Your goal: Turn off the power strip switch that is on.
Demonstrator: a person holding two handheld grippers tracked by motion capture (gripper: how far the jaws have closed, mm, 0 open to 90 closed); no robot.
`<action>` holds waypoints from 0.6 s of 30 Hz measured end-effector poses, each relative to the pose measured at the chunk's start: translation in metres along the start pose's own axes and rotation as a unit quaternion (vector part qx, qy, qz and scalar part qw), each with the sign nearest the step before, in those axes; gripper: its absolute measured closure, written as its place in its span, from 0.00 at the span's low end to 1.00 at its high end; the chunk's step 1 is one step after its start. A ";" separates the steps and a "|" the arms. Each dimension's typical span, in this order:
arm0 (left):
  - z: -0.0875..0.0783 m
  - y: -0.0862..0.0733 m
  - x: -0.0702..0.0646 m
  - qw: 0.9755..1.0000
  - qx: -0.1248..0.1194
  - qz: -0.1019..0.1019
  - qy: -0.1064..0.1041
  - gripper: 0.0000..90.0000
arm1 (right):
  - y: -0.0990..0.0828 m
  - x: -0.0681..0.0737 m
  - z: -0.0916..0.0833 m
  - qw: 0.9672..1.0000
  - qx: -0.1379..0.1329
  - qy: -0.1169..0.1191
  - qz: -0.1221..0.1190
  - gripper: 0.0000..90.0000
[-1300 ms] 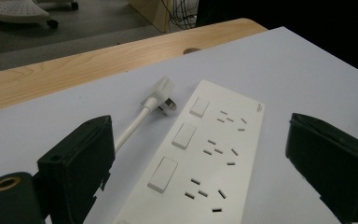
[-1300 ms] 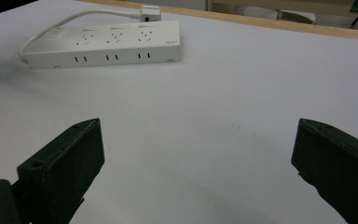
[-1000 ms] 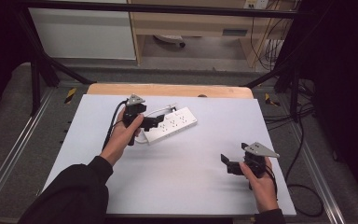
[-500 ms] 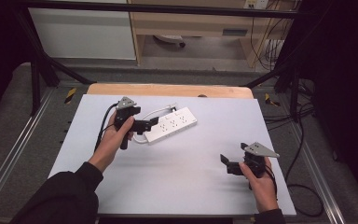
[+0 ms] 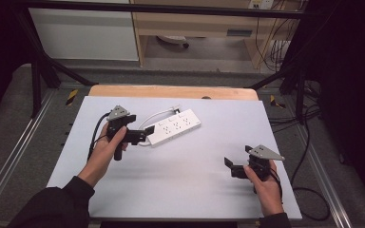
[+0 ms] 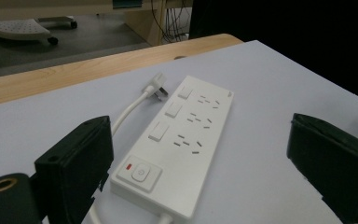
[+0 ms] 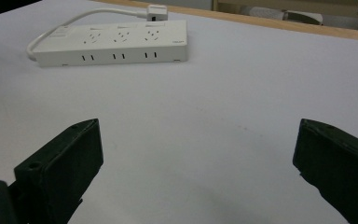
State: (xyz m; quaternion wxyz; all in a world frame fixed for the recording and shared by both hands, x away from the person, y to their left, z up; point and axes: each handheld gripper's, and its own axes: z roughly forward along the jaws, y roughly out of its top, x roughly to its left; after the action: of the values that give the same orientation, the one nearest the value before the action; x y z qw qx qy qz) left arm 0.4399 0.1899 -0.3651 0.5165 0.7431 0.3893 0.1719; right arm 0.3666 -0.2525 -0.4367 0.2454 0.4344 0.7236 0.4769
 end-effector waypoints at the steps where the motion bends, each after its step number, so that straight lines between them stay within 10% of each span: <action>1: -0.003 -0.002 0.000 1.000 0.000 -0.001 -0.001 0.08 | 0.000 0.000 0.000 1.000 0.001 0.000 0.000 0.02; 18: -0.043 -0.020 -0.002 1.000 -0.015 -0.006 0.003 0.08 | -0.001 0.000 0.001 1.000 0.003 -0.001 -0.002 0.02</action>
State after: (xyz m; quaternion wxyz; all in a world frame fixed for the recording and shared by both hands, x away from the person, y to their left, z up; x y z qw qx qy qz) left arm 0.4025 0.2193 -0.3651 0.5270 0.7326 0.3927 0.1771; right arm 0.3670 -0.2526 -0.4376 0.2460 0.4336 0.7257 0.4742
